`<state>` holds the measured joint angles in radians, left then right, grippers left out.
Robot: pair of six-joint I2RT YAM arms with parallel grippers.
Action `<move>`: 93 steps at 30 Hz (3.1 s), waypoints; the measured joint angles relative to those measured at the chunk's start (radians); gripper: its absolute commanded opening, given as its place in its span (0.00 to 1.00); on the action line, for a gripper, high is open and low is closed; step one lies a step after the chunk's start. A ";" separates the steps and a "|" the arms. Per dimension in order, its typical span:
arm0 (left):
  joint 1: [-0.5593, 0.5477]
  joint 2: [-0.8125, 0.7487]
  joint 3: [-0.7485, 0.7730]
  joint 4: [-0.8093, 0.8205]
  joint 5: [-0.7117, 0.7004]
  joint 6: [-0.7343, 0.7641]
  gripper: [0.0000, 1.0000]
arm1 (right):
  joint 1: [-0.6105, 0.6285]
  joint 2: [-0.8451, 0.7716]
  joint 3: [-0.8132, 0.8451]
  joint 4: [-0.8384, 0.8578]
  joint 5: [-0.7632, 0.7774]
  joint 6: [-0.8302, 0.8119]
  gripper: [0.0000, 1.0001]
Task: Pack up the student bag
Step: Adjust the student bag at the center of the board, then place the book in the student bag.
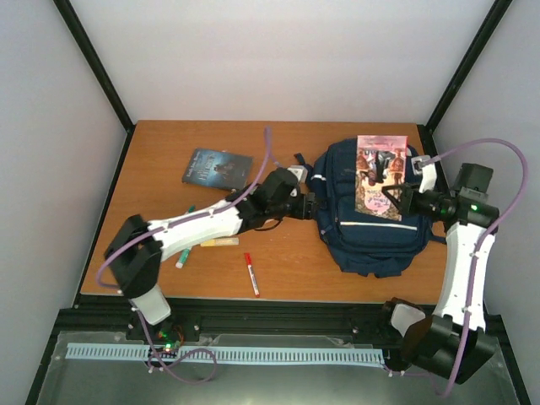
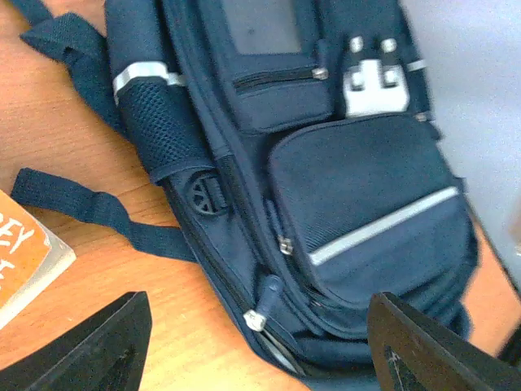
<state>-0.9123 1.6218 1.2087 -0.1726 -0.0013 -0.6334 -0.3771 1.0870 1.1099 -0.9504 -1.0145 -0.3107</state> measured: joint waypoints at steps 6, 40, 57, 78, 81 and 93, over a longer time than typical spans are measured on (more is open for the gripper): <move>0.010 0.217 0.183 -0.138 -0.047 -0.027 0.68 | -0.082 -0.061 0.018 -0.063 0.171 -0.078 0.03; 0.081 0.647 0.543 -0.253 0.083 -0.135 0.03 | -0.245 -0.150 0.011 -0.310 0.488 -0.451 0.03; 0.135 0.550 0.392 -0.198 0.043 -0.152 0.01 | -0.246 -0.154 -0.060 -0.319 0.550 -0.488 0.03; 0.142 0.308 0.210 -0.230 -0.083 -0.037 0.68 | -0.285 -0.088 -0.090 -0.291 0.581 -0.515 0.03; 0.114 0.239 0.212 -0.228 -0.105 0.049 0.67 | -0.291 -0.047 -0.062 -0.291 0.576 -0.511 0.03; -0.210 0.266 0.400 -0.228 -0.019 0.509 0.60 | -0.365 0.167 0.123 -0.299 0.469 -0.482 0.03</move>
<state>-1.1221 1.8881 1.6089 -0.4004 -0.0200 -0.1246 -0.7425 1.2537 1.2327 -1.2495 -0.5453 -0.7929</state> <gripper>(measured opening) 0.613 0.043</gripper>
